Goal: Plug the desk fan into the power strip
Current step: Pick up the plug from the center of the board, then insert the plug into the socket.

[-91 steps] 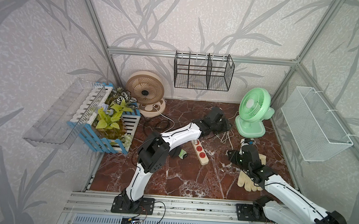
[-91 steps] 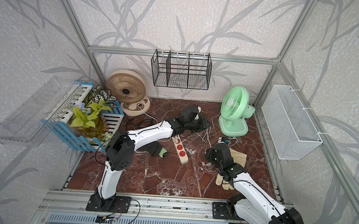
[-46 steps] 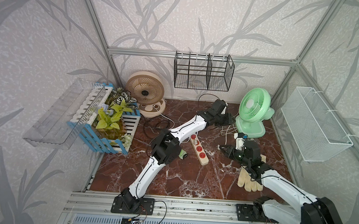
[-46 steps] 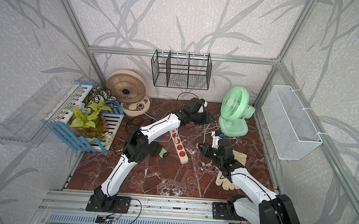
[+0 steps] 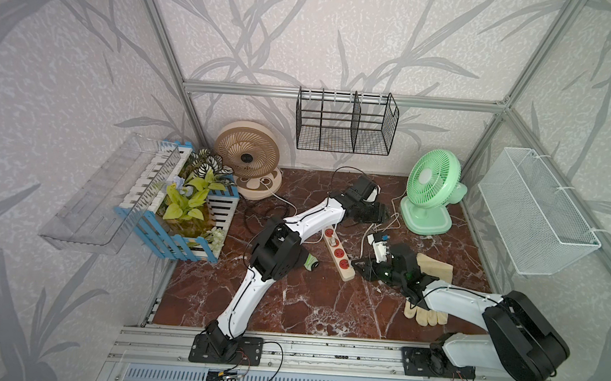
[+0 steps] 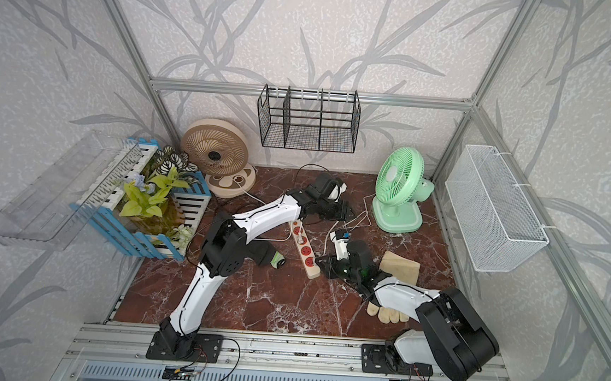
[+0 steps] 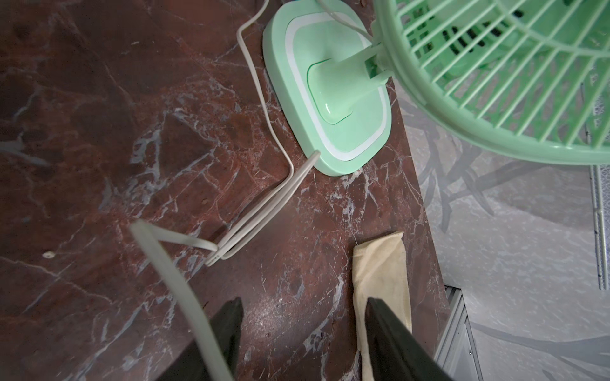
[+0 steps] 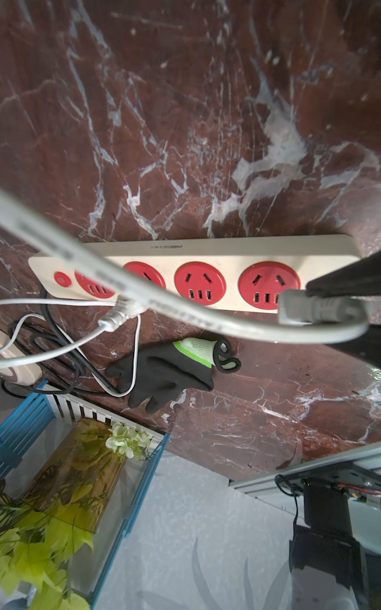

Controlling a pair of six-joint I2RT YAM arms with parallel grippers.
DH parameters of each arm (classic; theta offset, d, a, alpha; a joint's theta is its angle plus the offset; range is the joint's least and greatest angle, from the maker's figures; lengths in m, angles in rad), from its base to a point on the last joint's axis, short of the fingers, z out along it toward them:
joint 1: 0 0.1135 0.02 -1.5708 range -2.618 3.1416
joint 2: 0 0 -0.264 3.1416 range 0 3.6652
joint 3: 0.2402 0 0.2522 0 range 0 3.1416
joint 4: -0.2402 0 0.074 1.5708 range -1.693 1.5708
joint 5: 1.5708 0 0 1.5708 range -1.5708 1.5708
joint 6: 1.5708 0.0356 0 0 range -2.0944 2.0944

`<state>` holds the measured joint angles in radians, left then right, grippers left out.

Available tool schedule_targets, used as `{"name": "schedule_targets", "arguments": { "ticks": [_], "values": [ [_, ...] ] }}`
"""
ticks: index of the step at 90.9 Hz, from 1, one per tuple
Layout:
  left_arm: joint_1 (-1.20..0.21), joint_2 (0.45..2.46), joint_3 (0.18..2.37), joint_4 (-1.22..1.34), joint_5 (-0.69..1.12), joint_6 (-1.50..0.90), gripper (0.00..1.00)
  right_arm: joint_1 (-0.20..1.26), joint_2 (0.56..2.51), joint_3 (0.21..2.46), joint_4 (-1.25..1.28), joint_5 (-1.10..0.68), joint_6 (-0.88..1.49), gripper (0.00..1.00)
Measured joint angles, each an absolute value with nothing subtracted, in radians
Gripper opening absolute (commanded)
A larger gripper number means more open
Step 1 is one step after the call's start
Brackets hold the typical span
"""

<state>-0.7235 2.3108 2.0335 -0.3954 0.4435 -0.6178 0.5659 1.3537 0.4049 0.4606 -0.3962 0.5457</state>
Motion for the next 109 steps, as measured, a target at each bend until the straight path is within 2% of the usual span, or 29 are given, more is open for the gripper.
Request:
{"name": "schedule_targets", "arguments": {
  "ticks": [66, 80, 84, 87, 109],
  "values": [
    [-0.719, 2.215, 1.929, -0.407, 0.439, -0.548, 0.83, 0.647, 1.448, 0.545, 0.321, -0.242, 0.421, 0.0],
    [-0.719, 2.193, 1.932, -0.468, 0.421, -0.509, 0.89, 0.651, 1.474, 0.585, 0.282, -0.232, 0.416, 0.0],
    [-0.719, 2.193, 1.943, -0.496, 0.412, -0.493, 0.97, 0.652, 1.482, 0.596, 0.272, -0.229, 0.416, 0.0],
    [-0.719, 2.193, 1.949, -0.517, 0.403, -0.482, 1.0, 0.653, 1.487, 0.605, 0.264, -0.228, 0.416, 0.0],
    [-0.718, 2.176, 2.013, -0.679, 0.315, -0.406, 1.0, 0.657, 1.496, 0.648, 0.193, -0.22, 0.414, 0.0]
  ]
}}
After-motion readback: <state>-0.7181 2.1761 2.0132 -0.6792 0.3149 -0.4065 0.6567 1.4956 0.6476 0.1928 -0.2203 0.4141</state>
